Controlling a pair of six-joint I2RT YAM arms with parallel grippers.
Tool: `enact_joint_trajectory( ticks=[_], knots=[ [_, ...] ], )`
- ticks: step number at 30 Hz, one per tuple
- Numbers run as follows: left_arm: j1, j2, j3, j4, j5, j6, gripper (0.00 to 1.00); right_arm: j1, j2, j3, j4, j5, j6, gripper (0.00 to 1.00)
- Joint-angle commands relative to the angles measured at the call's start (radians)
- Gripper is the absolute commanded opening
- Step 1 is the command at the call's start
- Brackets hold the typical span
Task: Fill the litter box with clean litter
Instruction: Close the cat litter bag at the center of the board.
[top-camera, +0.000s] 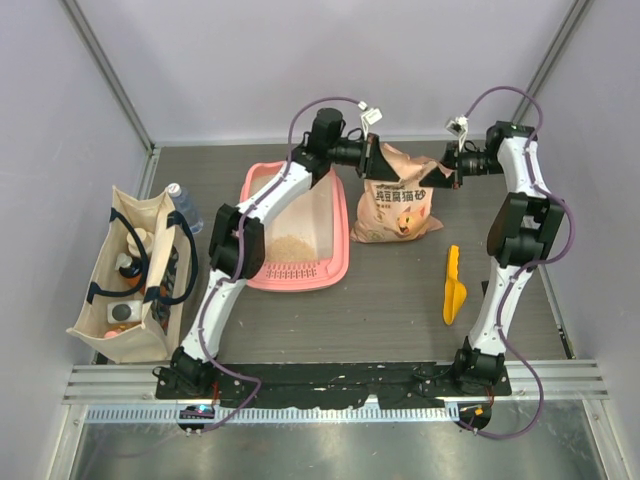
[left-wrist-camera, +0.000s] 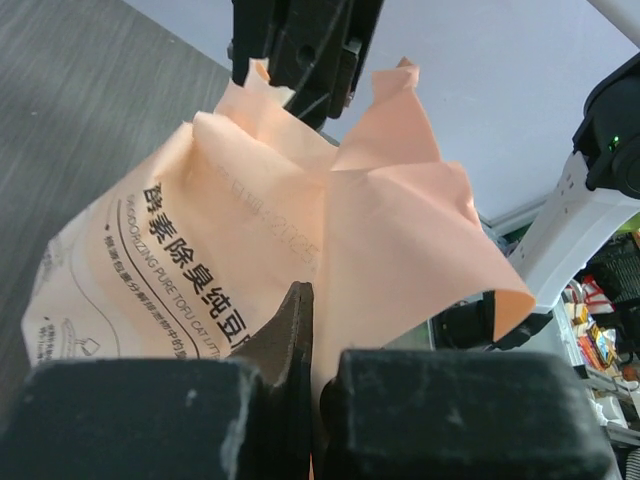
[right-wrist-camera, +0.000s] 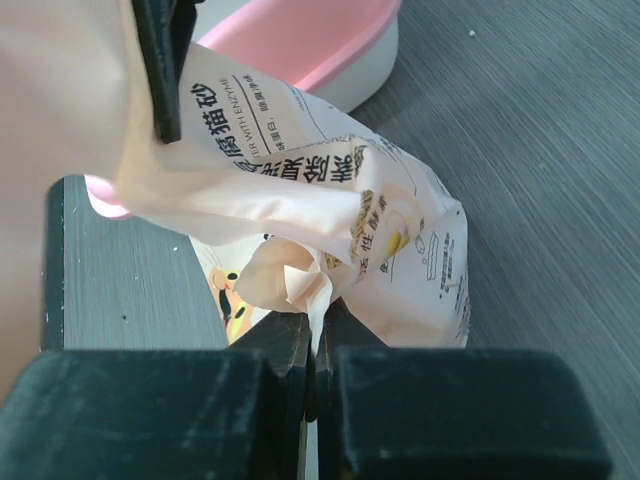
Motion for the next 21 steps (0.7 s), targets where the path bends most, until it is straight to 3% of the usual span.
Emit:
enact_joint_trajectory(
  ticks=[1, 7, 8, 9, 10, 11, 12, 13, 17, 18, 19, 20, 21],
  knots=[
    [-0.024, -0.103, 0.011, 0.099, 0.031, -0.065, 0.00, -0.060, -0.163, 0.003, -0.095, -0.079, -0.026, 0.01],
    [-0.027, -0.125, -0.058, 0.116, -0.009, -0.043, 0.00, -0.058, -0.234, -0.149, -0.147, -0.050, -0.216, 0.01],
    [-0.027, -0.114, -0.049, 0.102, -0.029, -0.040, 0.09, -0.055, -0.226, -0.155, -0.149, -0.049, -0.230, 0.02],
    [-0.028, -0.091, -0.033, 0.090, -0.049, -0.036, 0.29, -0.055, -0.199, -0.148, -0.149, -0.050, -0.246, 0.02],
    [-0.032, -0.077, 0.006, 0.084, -0.084, -0.020, 0.57, -0.055, -0.188, -0.137, -0.149, -0.052, -0.249, 0.02],
    [-0.036, -0.063, 0.026, 0.085, -0.089, -0.008, 0.65, -0.055, -0.177, -0.116, -0.149, -0.058, -0.250, 0.04],
    [-0.039, -0.043, 0.045, 0.093, -0.092, 0.003, 0.81, -0.055, -0.168, -0.111, -0.152, -0.061, -0.267, 0.06],
    [-0.047, -0.036, 0.077, 0.107, -0.092, 0.019, 0.84, -0.055, -0.160, -0.103, -0.152, -0.062, -0.273, 0.17],
    [-0.061, -0.002, 0.138, 0.070, -0.124, 0.093, 0.90, -0.057, -0.149, -0.106, -0.140, -0.060, -0.313, 0.36],
    [-0.062, 0.003, 0.145, 0.058, -0.120, 0.107, 0.91, -0.058, -0.143, -0.106, -0.140, -0.059, -0.313, 0.59],
    [-0.062, 0.000, 0.142, 0.052, -0.115, 0.124, 0.91, -0.058, -0.125, -0.103, -0.143, -0.061, -0.316, 0.71],
    [-0.062, -0.003, 0.132, 0.026, -0.104, 0.130, 0.91, -0.058, -0.117, -0.094, -0.153, -0.069, -0.327, 0.80],
    [-0.062, -0.011, 0.104, 0.017, -0.098, 0.142, 0.91, -0.060, -0.110, -0.091, -0.153, -0.073, -0.329, 0.80]
  ],
)
